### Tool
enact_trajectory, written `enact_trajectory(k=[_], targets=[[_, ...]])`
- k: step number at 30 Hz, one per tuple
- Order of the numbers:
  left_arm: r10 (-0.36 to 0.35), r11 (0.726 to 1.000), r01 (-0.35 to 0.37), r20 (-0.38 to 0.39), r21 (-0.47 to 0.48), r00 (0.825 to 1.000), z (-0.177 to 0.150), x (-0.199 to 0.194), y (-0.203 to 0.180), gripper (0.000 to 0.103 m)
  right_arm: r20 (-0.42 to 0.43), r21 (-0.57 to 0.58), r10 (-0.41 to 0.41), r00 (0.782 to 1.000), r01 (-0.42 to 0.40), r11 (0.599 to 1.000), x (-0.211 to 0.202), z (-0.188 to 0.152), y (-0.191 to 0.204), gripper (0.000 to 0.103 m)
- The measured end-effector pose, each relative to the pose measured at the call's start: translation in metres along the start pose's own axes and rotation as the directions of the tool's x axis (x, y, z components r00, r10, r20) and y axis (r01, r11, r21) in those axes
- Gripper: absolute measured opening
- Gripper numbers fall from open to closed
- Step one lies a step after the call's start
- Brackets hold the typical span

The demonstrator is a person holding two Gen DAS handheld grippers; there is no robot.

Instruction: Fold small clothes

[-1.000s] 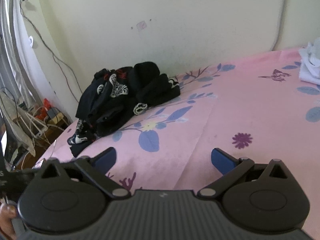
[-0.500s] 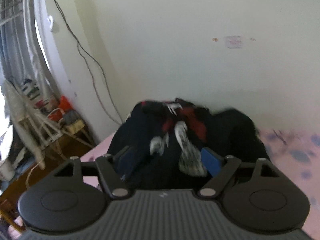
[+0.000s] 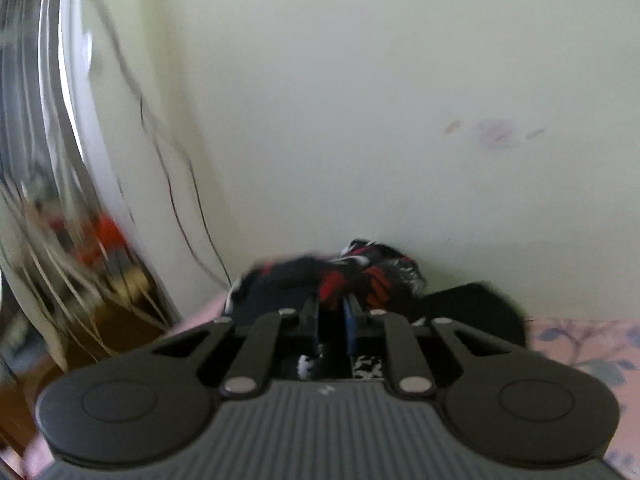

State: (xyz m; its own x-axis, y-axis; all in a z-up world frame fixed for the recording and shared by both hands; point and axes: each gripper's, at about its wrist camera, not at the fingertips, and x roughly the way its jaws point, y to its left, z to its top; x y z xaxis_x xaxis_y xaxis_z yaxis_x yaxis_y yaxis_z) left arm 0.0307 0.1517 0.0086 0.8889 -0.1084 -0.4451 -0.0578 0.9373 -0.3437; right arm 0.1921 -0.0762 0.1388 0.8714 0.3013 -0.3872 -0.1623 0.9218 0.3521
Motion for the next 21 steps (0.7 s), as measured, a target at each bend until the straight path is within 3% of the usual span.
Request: enact_trajectory(k=[4, 8, 11, 13, 15, 16, 18, 19, 20, 21], targets=[[-0.060, 0.998, 0.061, 0.031, -0.019, 0.998, 0.003, -0.008, 0.005, 0.103, 0.113, 0.060, 0.028, 0.993, -0.035, 0.998, -0.101, 0.015, -0.033, 0.009], [-0.163, 0.987, 0.164, 0.034, -0.003, 0.986, 0.005, -0.017, 0.006, 0.103, 0.163, -0.053, 0.028, 0.986, -0.019, 0.998, -0.205, 0.009, -0.040, 0.009], [-0.201, 0.978, 0.200, 0.016, 0.052, 0.979, 0.003, -0.032, -0.005, 0.103, 0.172, -0.137, 0.004, 0.985, 0.020, 0.990, -0.278, -0.005, -0.042, 0.009], [-0.251, 0.965, 0.251, 0.000, 0.074, 0.968, 0.004, -0.041, -0.012, 0.103, 0.129, -0.162, 0.049, 0.990, -0.028, 0.986, -0.319, -0.020, -0.046, 0.009], [-0.307, 0.947, 0.308, -0.018, 0.093, 0.951, 0.006, -0.049, -0.019, 0.103, -0.005, -0.198, 0.137, 0.991, -0.135, 0.971, -0.354, -0.045, -0.048, 0.012], [-0.335, 0.936, 0.336, -0.027, 0.104, 0.942, 0.007, -0.053, -0.022, 0.103, -0.096, -0.198, 0.201, 0.975, -0.217, 0.956, -0.365, -0.060, -0.049, 0.012], [-0.385, 0.914, 0.388, -0.047, 0.122, 0.922, 0.008, -0.057, -0.027, 0.103, -0.123, -0.200, 0.310, 0.943, -0.329, 0.923, -0.395, -0.087, -0.054, 0.013], [-0.400, 0.905, 0.405, -0.060, 0.130, 0.914, 0.008, -0.057, -0.031, 0.103, -0.102, -0.199, 0.337, 0.936, -0.351, 0.915, -0.407, -0.094, -0.059, 0.019], [-0.404, 0.901, 0.411, -0.074, 0.140, 0.912, 0.007, -0.056, -0.036, 0.103, -0.045, -0.187, 0.334, 0.942, -0.336, 0.923, -0.421, -0.099, -0.067, 0.032], [-0.399, 0.901, 0.408, -0.090, 0.150, 0.913, 0.007, -0.054, -0.041, 0.103, 0.017, -0.163, 0.314, 0.949, -0.307, 0.938, -0.429, -0.100, -0.079, 0.056]])
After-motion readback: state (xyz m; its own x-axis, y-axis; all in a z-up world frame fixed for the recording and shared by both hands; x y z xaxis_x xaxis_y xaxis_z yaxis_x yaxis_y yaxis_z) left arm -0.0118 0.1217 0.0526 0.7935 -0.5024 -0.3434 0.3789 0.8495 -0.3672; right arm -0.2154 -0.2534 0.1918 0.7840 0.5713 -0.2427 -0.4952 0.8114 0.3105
